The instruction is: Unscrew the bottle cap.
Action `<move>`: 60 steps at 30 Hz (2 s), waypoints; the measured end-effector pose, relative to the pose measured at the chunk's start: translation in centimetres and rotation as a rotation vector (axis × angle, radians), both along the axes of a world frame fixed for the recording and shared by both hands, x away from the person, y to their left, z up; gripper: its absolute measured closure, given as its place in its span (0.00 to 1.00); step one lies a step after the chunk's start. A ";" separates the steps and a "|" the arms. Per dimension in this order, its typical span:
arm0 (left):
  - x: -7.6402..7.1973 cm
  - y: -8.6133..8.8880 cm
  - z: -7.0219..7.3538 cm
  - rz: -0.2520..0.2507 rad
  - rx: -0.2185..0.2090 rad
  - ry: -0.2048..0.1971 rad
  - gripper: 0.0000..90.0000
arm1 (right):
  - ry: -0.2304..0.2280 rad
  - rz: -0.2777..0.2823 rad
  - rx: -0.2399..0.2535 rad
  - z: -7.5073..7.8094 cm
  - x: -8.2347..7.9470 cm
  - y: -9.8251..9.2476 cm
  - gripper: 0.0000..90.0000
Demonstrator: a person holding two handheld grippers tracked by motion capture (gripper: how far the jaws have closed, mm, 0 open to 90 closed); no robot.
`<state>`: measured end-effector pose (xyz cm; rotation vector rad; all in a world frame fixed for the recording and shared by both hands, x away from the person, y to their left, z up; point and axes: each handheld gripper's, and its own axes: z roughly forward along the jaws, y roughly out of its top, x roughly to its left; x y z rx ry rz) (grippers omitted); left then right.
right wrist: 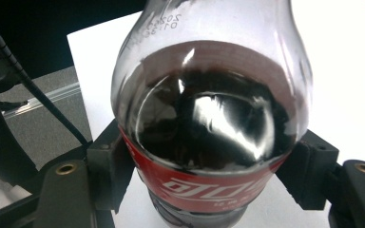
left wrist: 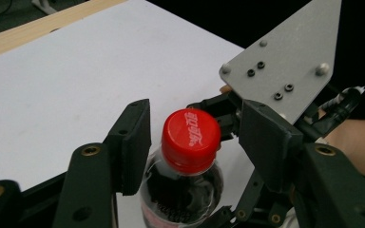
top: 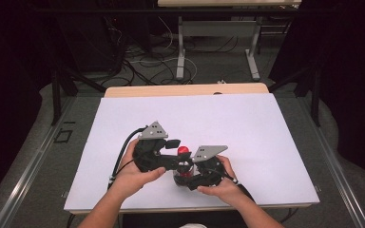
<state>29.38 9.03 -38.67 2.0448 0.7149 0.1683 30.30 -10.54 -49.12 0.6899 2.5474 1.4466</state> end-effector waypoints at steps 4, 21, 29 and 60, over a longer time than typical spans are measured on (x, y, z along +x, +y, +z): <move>0.1 0.4 -0.3 -0.003 0.007 -0.029 0.55 | 0.005 0.005 -0.005 0.1 -0.1 0.0 0.33; 0.4 0.4 -0.9 -0.076 -0.025 -0.063 0.69 | 0.001 0.011 -0.010 0.0 -0.2 0.1 0.33; -0.6 -0.9 -1.1 0.104 -0.033 -0.095 0.69 | -0.014 -0.055 -0.017 0.0 -0.1 0.1 0.33; 1.3 1.1 -0.6 -0.246 -0.054 -0.003 0.63 | 0.006 0.097 0.019 0.4 -0.7 0.1 0.33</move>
